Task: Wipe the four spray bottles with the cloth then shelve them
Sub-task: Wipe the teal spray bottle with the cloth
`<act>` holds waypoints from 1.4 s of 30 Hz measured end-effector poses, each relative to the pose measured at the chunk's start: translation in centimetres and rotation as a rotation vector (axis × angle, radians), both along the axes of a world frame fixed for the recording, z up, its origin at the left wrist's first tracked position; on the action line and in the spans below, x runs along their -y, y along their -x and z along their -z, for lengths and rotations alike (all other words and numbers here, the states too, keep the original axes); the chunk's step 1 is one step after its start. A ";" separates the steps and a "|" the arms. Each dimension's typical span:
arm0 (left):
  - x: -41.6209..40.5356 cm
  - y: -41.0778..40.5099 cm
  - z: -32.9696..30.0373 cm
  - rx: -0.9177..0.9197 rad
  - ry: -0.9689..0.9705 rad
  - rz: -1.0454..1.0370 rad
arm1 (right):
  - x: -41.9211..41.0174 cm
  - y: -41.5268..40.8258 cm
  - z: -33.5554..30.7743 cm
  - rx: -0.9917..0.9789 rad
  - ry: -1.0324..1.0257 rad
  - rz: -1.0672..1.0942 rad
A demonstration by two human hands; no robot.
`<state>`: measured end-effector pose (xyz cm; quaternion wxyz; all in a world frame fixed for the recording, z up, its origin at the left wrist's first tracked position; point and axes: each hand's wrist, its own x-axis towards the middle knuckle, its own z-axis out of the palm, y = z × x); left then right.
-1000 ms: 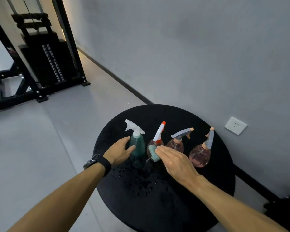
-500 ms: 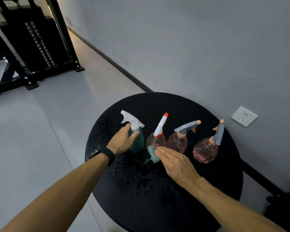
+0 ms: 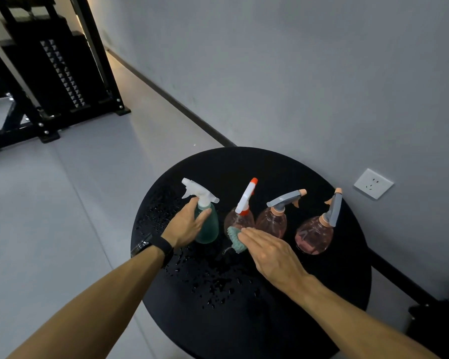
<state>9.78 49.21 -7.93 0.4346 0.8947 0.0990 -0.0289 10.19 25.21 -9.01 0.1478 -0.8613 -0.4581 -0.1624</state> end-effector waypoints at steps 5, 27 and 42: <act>0.1 1.0 -1.9 -0.011 0.095 -0.075 | 0.1 0.3 -2.7 0.036 -0.008 -0.007; 3.8 7.5 -10.4 0.046 0.918 -0.160 | -7.4 6.2 -13.9 -0.389 -0.156 0.061; 7.0 8.2 -8.4 0.081 1.183 -0.266 | -6.5 7.9 -10.8 -0.467 -0.213 0.195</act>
